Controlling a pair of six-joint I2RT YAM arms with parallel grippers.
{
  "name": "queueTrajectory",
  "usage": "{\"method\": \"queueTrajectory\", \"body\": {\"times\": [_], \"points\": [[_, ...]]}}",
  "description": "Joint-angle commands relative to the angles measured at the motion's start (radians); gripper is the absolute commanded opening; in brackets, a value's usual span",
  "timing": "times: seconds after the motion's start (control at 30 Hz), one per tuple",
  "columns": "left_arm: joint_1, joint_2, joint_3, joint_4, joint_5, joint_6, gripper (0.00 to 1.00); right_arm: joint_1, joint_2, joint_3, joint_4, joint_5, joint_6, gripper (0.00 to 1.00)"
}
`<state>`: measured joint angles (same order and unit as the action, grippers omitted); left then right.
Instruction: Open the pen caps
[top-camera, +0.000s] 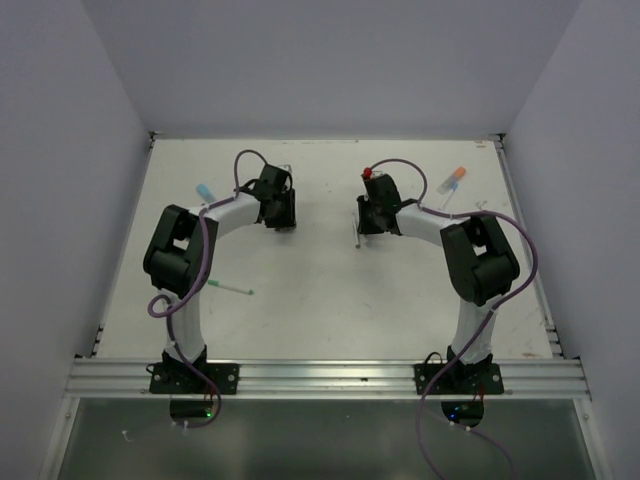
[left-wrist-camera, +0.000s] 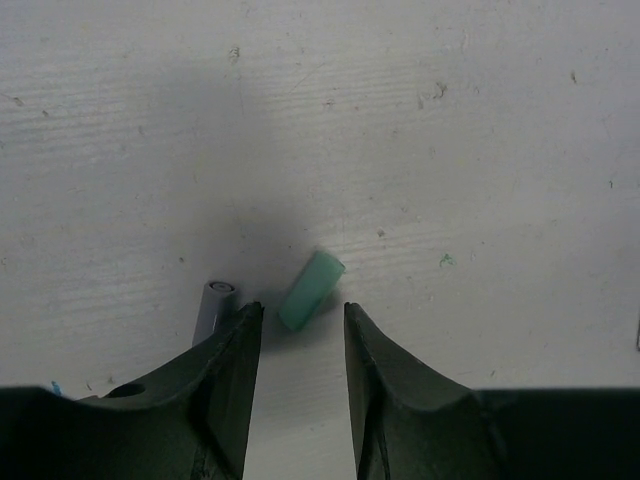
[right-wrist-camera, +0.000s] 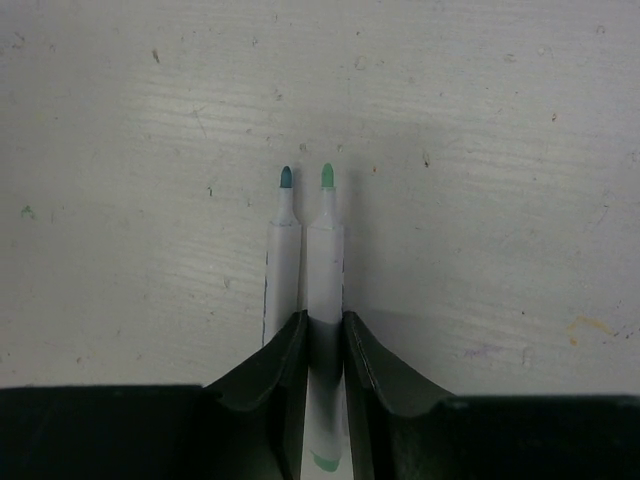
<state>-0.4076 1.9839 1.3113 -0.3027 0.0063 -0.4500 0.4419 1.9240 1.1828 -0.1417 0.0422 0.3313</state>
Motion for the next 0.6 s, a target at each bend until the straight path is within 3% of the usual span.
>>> {"method": "queueTrajectory", "body": {"times": [0.0,0.2,0.3,0.4,0.57], "points": [[-0.011,-0.042,0.000,0.022,0.049,-0.006,0.42,-0.008,0.001,0.008,-0.013,-0.013,0.005,0.25],[-0.031,-0.161,-0.001,0.040,0.115,-0.019,0.51,-0.014,-0.059,0.008,-0.035,-0.002,0.009,0.38],[-0.040,-0.238,-0.021,0.063,0.148,-0.042,0.54,-0.022,-0.110,0.000,-0.050,0.031,0.029,0.52],[-0.065,-0.344,-0.078,0.124,0.198,-0.064,0.57,-0.064,-0.149,-0.009,-0.071,0.093,0.046,0.55],[-0.129,-0.525,-0.219,0.262,0.283,-0.130,0.62,-0.193,-0.166,0.043,-0.196,0.330,0.066,0.62]]}}
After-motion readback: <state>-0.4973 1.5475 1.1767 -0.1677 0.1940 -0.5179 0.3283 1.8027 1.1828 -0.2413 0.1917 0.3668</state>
